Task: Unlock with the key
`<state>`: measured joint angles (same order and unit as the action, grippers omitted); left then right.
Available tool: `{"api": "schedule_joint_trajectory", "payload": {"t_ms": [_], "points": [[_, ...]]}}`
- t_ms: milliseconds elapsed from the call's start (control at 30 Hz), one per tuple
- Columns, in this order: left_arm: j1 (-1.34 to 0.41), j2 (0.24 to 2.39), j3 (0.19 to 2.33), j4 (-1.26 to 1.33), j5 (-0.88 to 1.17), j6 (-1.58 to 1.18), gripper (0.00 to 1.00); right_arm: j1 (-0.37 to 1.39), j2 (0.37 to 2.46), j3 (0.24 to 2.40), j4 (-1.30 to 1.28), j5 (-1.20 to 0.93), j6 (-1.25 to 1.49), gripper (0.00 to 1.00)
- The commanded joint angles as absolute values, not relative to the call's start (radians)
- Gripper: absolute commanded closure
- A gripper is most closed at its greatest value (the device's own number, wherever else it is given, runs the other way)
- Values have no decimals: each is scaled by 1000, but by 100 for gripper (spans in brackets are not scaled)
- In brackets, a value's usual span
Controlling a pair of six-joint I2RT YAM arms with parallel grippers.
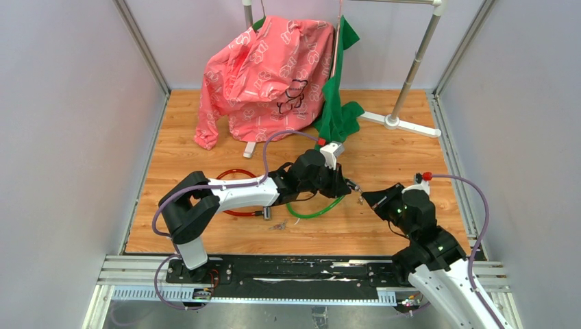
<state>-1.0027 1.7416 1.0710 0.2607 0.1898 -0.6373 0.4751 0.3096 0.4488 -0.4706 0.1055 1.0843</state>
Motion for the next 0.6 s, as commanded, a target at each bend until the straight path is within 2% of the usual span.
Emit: {"api": "schedule_joint_trajectory", "payload": {"t_ms": [0,567], "points": [[-1003,1709,1074,317,203,-646,100,463,317,431,-471,116,1096,100],[-1003,1719,1081,318,201,-650,100,463,322,428,-479,104,1086,100]]}}
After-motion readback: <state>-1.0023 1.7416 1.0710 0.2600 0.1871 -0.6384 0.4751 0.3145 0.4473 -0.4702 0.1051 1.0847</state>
